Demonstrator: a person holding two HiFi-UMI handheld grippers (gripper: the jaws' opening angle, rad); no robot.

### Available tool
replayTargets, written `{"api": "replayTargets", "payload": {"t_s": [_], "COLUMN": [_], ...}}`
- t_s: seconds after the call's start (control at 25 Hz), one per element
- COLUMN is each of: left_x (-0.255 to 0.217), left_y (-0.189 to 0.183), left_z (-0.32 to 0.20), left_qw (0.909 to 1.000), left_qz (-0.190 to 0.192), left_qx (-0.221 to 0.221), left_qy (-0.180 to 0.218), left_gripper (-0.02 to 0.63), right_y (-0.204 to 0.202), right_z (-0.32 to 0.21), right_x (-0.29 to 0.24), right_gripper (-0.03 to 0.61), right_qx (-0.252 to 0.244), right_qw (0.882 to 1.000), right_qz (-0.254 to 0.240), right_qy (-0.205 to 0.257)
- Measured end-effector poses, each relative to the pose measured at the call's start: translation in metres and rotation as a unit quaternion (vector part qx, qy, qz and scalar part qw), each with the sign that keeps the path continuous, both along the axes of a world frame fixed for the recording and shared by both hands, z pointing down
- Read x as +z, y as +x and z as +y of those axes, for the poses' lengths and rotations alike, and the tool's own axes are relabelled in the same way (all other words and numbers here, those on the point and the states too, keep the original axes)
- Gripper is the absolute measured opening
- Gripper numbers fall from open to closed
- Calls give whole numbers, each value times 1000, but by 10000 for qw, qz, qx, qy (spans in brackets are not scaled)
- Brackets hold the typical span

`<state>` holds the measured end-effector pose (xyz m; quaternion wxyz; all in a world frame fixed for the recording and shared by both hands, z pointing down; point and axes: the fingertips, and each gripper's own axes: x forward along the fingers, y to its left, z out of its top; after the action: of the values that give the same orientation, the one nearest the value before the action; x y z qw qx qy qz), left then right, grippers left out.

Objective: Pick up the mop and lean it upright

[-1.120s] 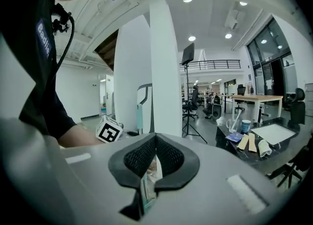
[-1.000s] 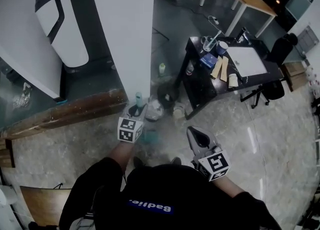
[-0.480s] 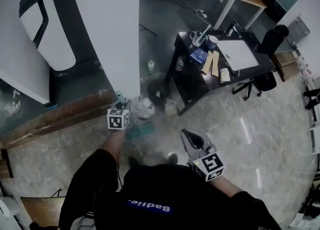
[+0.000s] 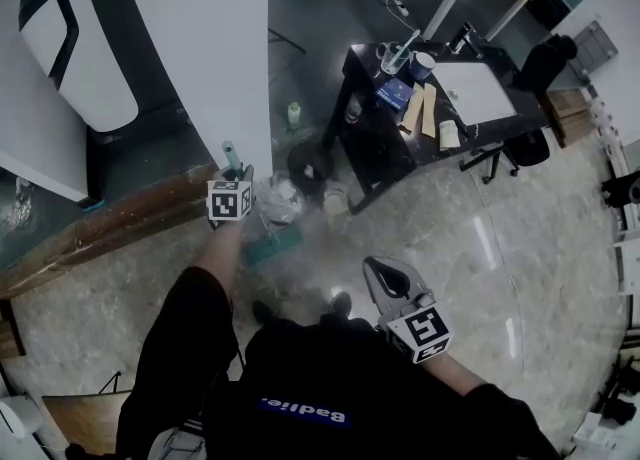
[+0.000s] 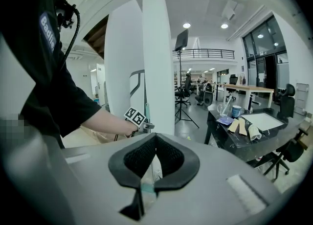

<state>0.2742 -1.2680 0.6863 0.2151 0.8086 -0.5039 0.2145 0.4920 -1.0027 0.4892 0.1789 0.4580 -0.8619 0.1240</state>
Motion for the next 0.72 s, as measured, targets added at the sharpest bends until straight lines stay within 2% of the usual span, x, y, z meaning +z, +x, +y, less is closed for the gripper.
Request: {"api": "replayTargets", "payload": {"t_s": [0.48,0.72], "left_x": [12,31], "left_y": [-2,7], "left_z": [-60,-79], "left_qw": [9992,9974], "left_qz": [-285,-292], "left_qx": [158,319], "left_qy": [-217,-585], "left_gripper": [110,107], "right_y": [14,24], "right_z": [8,10], "right_x": [16,19], "right_gripper": [3,3], "right_qx": [291,486], "right_qw": [9988,9978], "right_qz": [184,306], "right_qy": [-344,-325]}}
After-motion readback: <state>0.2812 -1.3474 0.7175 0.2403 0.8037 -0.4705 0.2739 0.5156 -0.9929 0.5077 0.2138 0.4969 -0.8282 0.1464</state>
